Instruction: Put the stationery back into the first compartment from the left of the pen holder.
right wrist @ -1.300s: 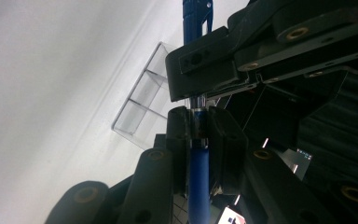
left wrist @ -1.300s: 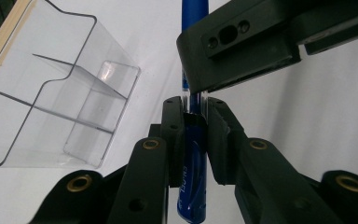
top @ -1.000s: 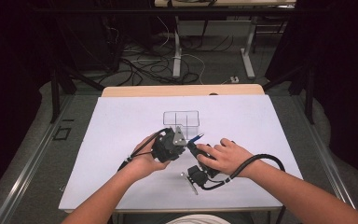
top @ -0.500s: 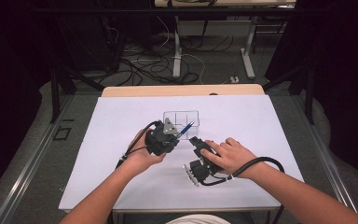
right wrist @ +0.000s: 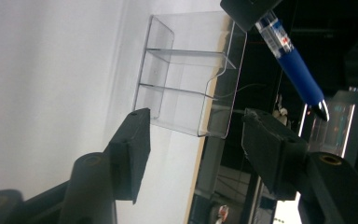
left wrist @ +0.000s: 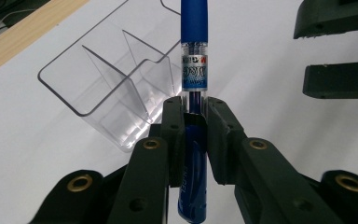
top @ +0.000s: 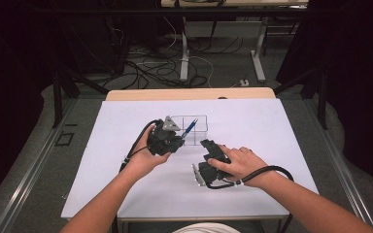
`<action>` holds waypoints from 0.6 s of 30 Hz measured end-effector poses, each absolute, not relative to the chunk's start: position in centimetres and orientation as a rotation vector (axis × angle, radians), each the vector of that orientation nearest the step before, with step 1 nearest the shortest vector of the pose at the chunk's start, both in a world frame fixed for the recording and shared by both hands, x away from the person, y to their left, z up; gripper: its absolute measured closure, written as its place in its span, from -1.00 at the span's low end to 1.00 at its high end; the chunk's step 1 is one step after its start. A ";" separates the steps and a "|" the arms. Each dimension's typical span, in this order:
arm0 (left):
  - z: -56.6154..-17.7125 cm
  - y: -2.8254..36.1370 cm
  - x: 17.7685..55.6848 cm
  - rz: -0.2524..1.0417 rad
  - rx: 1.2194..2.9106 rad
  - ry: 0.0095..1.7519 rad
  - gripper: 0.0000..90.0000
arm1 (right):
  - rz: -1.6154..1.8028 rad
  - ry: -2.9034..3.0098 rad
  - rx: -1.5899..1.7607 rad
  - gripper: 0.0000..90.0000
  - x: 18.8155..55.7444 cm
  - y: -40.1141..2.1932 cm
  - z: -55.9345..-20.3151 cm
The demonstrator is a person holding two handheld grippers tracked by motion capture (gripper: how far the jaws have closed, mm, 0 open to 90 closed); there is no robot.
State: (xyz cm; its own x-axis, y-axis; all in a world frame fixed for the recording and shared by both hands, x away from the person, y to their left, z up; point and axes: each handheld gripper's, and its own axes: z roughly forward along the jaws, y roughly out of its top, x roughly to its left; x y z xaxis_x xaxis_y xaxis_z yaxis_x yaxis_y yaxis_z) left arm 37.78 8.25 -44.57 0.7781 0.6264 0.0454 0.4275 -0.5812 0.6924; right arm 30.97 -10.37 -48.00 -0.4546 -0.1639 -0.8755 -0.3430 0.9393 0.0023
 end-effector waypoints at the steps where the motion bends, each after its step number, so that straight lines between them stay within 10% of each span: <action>1: -44.5 8.3 37.9 0.370 2.264 0.784 0.75 | 0.222 2.050 -0.342 -0.17 31.0 -10.4 -48.0; 18: -43.4 10.1 39.4 0.363 2.090 0.850 0.75 | 0.622 2.157 0.081 -0.55 33.3 -11.5 -48.7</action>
